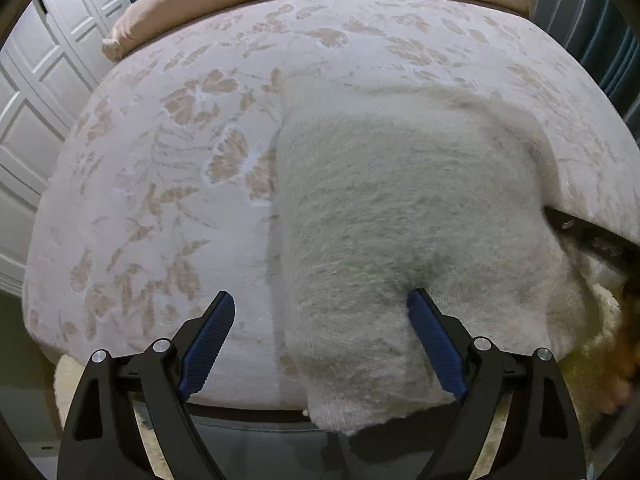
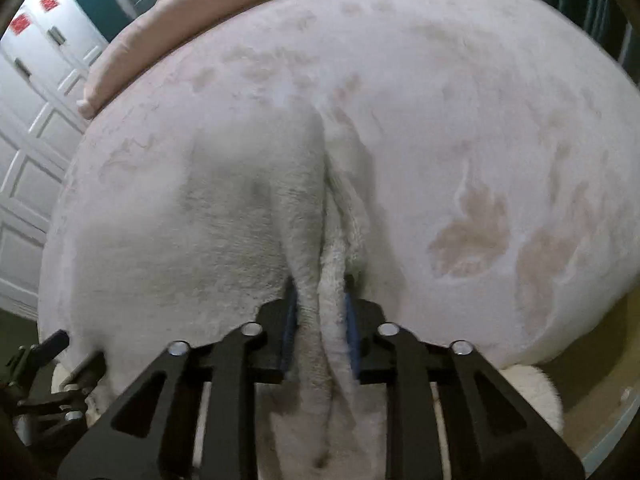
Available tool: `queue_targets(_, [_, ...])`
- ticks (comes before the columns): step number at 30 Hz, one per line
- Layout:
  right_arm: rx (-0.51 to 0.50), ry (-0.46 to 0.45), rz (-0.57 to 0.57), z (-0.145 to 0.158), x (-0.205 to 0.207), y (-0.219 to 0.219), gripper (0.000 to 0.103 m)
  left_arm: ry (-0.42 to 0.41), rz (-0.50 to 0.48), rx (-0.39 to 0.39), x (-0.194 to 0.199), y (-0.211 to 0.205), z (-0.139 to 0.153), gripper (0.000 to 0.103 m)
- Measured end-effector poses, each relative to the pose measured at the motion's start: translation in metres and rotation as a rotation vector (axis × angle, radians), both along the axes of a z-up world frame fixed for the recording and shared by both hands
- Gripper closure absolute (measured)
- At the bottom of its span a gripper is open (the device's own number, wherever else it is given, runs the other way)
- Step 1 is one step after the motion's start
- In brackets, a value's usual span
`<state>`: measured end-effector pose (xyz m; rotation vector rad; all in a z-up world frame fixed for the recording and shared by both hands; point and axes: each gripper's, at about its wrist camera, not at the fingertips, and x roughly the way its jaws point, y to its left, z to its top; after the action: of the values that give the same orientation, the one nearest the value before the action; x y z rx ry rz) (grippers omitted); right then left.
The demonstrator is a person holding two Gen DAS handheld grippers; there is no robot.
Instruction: Fold small clothes
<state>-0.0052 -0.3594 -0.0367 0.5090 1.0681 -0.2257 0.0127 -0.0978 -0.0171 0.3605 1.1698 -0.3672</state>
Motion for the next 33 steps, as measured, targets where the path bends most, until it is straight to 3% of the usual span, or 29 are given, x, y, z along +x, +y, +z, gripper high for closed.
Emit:
queue_targets(4, [0.021, -0.063, -0.052, 0.036, -0.014, -0.006, 0.076, -0.016, 0.009, 0.016, -0.001, -0.002, 0.000, 0.016])
queue_targets(7, [-0.021, -0.124, -0.045, 0.065, -0.037, 0.000, 0.076, 0.016, 0.041, -0.035, 0.001, 0.005, 0.008, 0.018])
queue_targets(9, [0.017, -0.141, -0.022, 0.071, -0.050, 0.007, 0.078, 0.032, 0.042, -0.090, -0.003, 0.008, 0.019, 0.018])
queue_targets(11, [0.047, -0.126, 0.016, 0.067, -0.062, 0.020, 0.079, 0.035, 0.017, -0.114, -0.009, 0.006, 0.025, 0.018])
queue_targets(13, [0.014, -0.067, 0.057, 0.052, -0.067, 0.034, 0.080, 0.053, -0.011, -0.105, -0.015, 0.000, 0.019, 0.018])
queue_targets(15, [-0.047, 0.033, 0.071, 0.019, -0.062, 0.043, 0.080, 0.069, -0.018, -0.063, -0.017, -0.004, 0.005, 0.018])
queue_targets(17, [0.011, 0.102, 0.055, -0.006, -0.060, 0.039, 0.080, 0.098, -0.010, -0.026, -0.014, -0.004, -0.012, 0.016])
queue_targets(19, [0.050, 0.072, 0.031, 0.007, -0.061, 0.033, 0.080, 0.113, 0.008, -0.031, -0.012, -0.001, -0.017, 0.015])
queue_targets(22, [0.001, -0.043, 0.040, 0.049, -0.053, 0.026, 0.078, 0.087, 0.029, -0.056, -0.010, 0.005, -0.005, 0.016])
queue_targets(24, [-0.021, -0.108, 0.044, 0.070, -0.034, 0.015, 0.067, 0.056, 0.037, -0.071, -0.011, 0.006, 0.005, 0.017])
queue_targets(27, [-0.026, -0.113, 0.050, 0.066, -0.001, 0.002, 0.055, 0.028, 0.032, -0.086, -0.010, 0.003, 0.014, 0.017])
queue_targets(30, [-0.043, -0.048, 0.042, 0.041, 0.038, -0.004, 0.053, 0.009, 0.033, -0.073, -0.008, 0.002, 0.019, 0.017])
queue_targets(31, [-0.050, -0.022, 0.046, 0.031, 0.049, -0.004, 0.053, 0.002, 0.037, -0.076, -0.007, 0.003, 0.021, 0.017])
queue_targets(32, [-0.072, -0.004, 0.062, 0.026, 0.057, 0.001, 0.068, -0.003, 0.040, -0.075, -0.006, 0.003, 0.023, 0.017])
queue_targets(33, [-0.093, -0.009, 0.083, 0.027, 0.061, 0.005, 0.090, -0.007, 0.044, -0.074, -0.004, 0.004, 0.025, 0.017])
